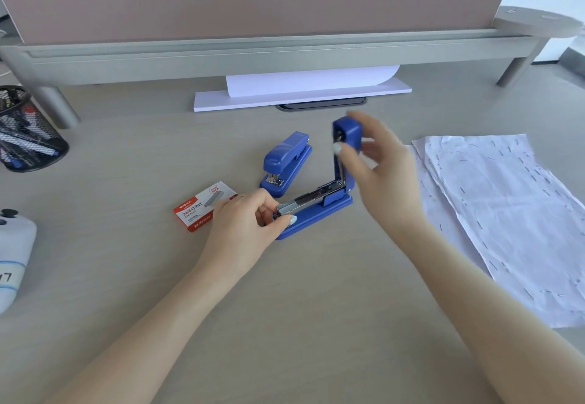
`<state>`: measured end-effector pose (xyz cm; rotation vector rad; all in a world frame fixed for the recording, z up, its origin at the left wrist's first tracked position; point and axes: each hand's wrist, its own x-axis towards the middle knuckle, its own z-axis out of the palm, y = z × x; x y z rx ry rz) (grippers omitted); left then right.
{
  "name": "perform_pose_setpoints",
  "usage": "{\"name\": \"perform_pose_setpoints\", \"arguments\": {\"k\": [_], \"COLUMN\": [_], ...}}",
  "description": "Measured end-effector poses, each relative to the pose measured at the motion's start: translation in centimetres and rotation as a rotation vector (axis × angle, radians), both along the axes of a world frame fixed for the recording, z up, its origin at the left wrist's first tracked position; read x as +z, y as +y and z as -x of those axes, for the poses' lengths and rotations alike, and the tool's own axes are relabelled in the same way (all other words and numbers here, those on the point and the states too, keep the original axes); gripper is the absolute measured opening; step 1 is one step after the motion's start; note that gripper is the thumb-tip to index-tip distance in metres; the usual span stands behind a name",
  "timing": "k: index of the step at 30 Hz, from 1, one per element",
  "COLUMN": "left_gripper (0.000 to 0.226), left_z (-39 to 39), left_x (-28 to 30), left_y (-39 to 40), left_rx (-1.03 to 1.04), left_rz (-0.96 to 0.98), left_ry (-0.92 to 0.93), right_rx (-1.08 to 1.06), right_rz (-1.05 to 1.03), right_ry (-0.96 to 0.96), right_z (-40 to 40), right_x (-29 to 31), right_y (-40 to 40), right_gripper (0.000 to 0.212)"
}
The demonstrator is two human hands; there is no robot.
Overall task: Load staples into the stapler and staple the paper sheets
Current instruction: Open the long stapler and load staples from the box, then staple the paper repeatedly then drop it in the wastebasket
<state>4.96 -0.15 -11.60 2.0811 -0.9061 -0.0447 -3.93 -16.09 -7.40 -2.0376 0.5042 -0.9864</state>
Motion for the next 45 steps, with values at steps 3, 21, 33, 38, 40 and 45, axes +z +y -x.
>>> {"name": "perform_pose_setpoints", "arguments": {"k": [3,21,33,38,40,45], "left_gripper": [0.023,0.039,0.066,0.058,0.049,0.032], "left_z": [-0.3,-0.8,0.5,1.8,2.3,2.2], "left_x": [-0.1,0.1,2.1,2.9,2.8,2.4], "left_y": [0.3,2.1,-3.8,-9.1,-10.1,-10.7], "left_rx": [-0.052,-0.247,-0.374,-0.547,-0.586,-0.551], "left_rz": [-0.041,-0.173,-0.235,-0.344,-0.359,-0.309], "left_ry": [-0.058,0.064,-0.368,-0.614,-0.604,-0.657], "right_rx": [0.109,0.212,0.199,0.051,-0.152,-0.415], "right_rz": [0.205,0.428,0.336,0.351,0.275,0.080], "right_ry": [0.094,0.256,0.389,0.441,0.529,0.847], "right_z": [-0.3,0.4,6.6,9.0,10.3,13.9], "right_x": [-1.5,-3.2,-2.3,-2.3,-2.2,-2.4], "right_y": [1.4,3.0,-0.8,-1.5,-2.6,-5.7], "right_gripper": [0.035,0.042,0.037,0.042,0.049,0.043]}}
